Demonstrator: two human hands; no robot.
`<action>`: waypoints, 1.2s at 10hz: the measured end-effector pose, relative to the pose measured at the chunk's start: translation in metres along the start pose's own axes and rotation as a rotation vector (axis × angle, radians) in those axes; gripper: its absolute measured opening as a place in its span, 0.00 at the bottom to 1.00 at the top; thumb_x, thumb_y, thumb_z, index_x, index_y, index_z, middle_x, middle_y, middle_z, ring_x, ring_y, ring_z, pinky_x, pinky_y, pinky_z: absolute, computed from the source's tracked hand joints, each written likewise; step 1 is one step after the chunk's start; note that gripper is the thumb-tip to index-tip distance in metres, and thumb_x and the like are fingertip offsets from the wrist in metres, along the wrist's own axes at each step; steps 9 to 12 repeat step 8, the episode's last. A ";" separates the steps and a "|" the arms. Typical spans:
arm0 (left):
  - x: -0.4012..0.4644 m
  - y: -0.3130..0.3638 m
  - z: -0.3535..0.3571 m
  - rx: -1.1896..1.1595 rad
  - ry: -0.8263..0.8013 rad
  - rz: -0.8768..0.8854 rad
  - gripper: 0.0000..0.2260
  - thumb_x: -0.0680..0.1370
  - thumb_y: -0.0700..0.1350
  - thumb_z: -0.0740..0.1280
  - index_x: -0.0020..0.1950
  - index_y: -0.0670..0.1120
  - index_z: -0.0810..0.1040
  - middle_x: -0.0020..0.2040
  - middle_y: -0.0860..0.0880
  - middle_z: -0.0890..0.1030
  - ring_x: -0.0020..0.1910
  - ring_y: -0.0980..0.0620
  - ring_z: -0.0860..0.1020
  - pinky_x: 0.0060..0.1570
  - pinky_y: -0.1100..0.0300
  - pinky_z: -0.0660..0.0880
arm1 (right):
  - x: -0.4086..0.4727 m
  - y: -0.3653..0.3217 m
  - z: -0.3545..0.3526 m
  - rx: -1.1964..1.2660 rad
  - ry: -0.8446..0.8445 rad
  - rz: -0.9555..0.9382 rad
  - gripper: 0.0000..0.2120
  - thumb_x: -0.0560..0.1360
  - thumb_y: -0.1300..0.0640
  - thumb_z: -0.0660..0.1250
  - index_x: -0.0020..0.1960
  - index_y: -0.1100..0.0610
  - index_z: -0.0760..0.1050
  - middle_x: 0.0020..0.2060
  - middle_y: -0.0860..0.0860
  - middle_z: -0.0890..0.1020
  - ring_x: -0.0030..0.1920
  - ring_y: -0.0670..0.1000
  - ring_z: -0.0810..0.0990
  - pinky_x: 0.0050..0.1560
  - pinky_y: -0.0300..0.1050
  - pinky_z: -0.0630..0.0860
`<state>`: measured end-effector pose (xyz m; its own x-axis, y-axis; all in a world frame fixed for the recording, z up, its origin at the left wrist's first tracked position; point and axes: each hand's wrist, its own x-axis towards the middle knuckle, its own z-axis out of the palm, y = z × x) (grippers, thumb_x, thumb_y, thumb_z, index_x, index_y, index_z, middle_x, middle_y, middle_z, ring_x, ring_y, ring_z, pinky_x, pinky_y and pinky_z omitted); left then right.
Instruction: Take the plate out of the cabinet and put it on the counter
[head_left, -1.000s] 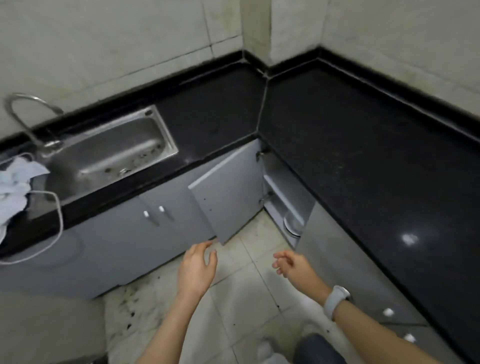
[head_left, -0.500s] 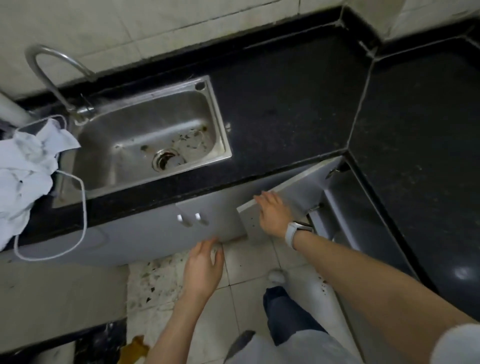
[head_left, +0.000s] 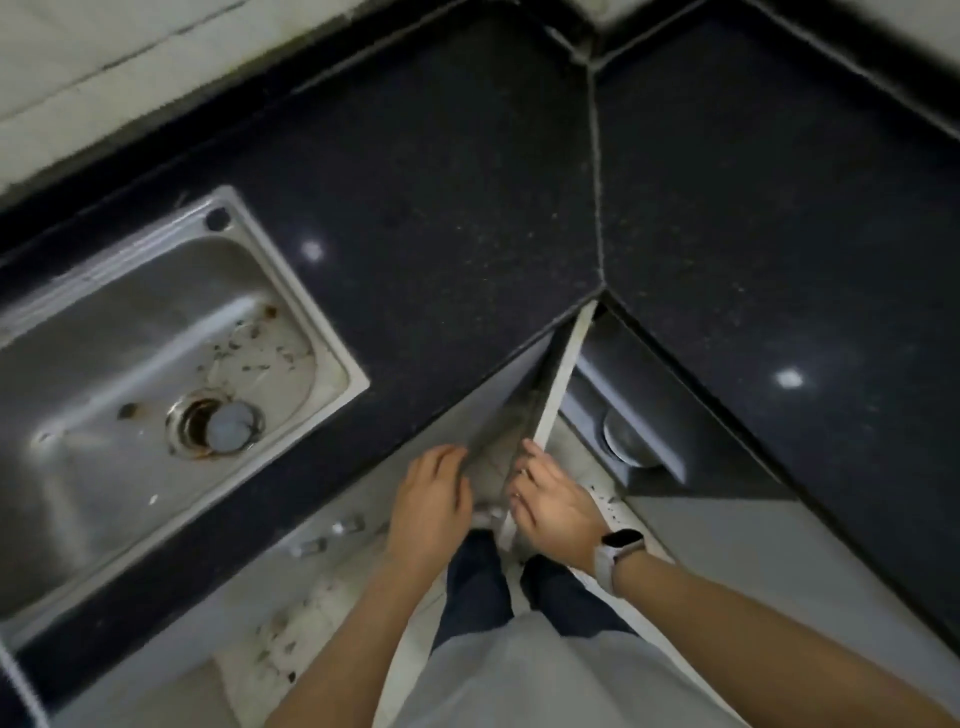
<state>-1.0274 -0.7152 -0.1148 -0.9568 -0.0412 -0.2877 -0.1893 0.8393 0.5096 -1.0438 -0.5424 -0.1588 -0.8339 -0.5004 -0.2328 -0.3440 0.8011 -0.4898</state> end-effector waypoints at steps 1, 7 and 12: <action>0.029 0.019 0.005 0.093 -0.152 0.217 0.20 0.77 0.43 0.57 0.69 0.44 0.67 0.70 0.42 0.69 0.68 0.42 0.68 0.66 0.48 0.68 | -0.029 0.012 0.002 -0.013 0.085 0.108 0.02 0.70 0.63 0.65 0.41 0.59 0.75 0.60 0.58 0.79 0.70 0.55 0.65 0.65 0.43 0.68; 0.107 0.161 0.099 0.679 -0.618 0.720 0.34 0.77 0.45 0.59 0.74 0.54 0.39 0.77 0.52 0.36 0.75 0.43 0.34 0.73 0.39 0.47 | -0.087 0.093 -0.046 -0.013 0.007 0.865 0.32 0.75 0.60 0.55 0.74 0.52 0.45 0.76 0.52 0.39 0.74 0.61 0.35 0.74 0.63 0.40; 0.107 0.174 0.098 0.622 -0.555 0.754 0.31 0.77 0.46 0.59 0.75 0.52 0.45 0.78 0.50 0.45 0.76 0.43 0.40 0.73 0.40 0.49 | -0.092 0.100 -0.055 0.069 0.055 0.841 0.30 0.76 0.60 0.54 0.74 0.53 0.46 0.77 0.52 0.44 0.76 0.57 0.40 0.75 0.57 0.44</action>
